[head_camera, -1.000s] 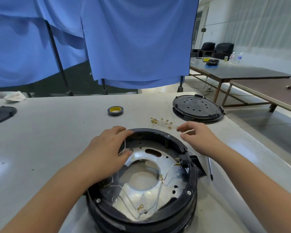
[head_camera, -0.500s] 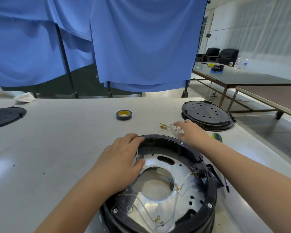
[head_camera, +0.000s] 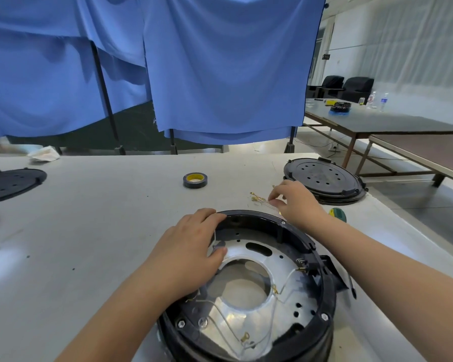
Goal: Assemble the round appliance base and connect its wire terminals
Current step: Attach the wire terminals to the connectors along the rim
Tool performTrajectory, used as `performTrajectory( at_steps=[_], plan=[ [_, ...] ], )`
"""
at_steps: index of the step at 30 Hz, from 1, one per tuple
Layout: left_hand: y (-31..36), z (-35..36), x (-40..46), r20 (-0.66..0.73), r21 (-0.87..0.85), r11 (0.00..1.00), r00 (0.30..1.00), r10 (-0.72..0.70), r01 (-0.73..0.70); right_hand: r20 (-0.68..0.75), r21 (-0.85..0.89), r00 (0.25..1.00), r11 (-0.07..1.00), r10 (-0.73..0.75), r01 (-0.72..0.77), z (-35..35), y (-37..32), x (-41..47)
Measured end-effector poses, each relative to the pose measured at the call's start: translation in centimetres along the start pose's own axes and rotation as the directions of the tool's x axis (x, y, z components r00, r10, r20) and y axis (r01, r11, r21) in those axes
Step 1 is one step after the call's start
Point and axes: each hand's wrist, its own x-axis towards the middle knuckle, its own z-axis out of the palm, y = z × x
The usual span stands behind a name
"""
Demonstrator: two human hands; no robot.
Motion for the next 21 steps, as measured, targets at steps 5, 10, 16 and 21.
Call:
performTrajectory(
  at_steps=[5, 10, 16, 21],
  plan=[
    [-0.1, 0.0, 0.0, -0.013, -0.041, 0.999, 1.000, -0.002, 0.002, -0.077, 0.275, 0.997, 0.961, 0.025, -0.003, -4.0, -2.4, -1.5],
    [0.1, -0.7, -0.1, -0.185, -0.374, 0.927, 0.981, -0.061, -0.012, -0.133, 0.506, 0.990, 0.856, -0.039, 0.102, -7.4, -6.2, -4.5],
    [0.0, -1.7, -0.6, -0.242, -0.571, 0.821, 0.956, -0.168, 0.000, -0.088, 0.628, 0.986, 0.760, -0.143, 0.166, -7.7, -10.3, -7.1],
    [0.3, -1.8, -1.2, -0.218, -0.637, 0.770, 0.966, -0.139, -0.033, -0.002, 0.810, 0.998, 0.585, 0.061, -0.035, -6.7, -11.4, -7.1]
  ],
)
